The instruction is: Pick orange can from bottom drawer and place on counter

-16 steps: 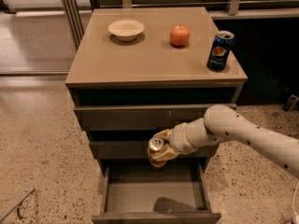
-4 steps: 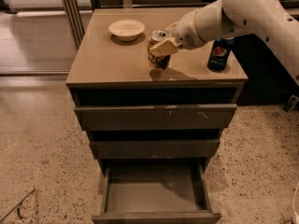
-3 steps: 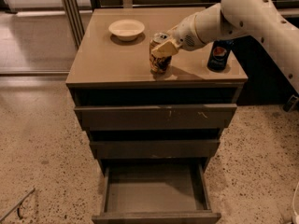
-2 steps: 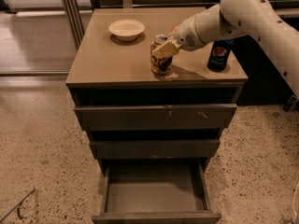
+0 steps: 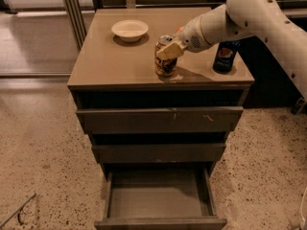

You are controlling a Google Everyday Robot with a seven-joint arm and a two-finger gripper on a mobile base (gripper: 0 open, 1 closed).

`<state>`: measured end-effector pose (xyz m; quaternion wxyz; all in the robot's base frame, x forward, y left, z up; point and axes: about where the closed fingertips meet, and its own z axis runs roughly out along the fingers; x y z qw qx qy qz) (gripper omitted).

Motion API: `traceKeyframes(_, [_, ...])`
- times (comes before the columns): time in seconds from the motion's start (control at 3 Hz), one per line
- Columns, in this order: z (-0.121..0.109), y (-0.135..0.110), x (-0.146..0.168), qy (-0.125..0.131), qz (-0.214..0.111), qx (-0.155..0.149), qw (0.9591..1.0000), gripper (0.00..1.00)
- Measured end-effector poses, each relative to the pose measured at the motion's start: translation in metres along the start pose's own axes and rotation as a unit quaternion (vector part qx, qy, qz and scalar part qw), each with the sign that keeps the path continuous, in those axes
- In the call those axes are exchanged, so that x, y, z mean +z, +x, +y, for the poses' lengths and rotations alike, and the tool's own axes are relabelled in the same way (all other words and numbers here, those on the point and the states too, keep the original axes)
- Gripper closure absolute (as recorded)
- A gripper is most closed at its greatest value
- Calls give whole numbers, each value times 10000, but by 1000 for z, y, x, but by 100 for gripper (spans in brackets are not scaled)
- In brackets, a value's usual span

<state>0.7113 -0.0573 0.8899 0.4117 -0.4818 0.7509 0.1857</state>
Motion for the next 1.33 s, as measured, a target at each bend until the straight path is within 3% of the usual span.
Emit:
traceKeyframes(0.67, [0, 0, 0, 0, 0, 0, 10000, 11])
traceKeyframes(1.0, [0, 0, 0, -2, 0, 0, 10000, 0])
traceKeyframes(1.33, [0, 0, 0, -2, 0, 0, 10000, 0])
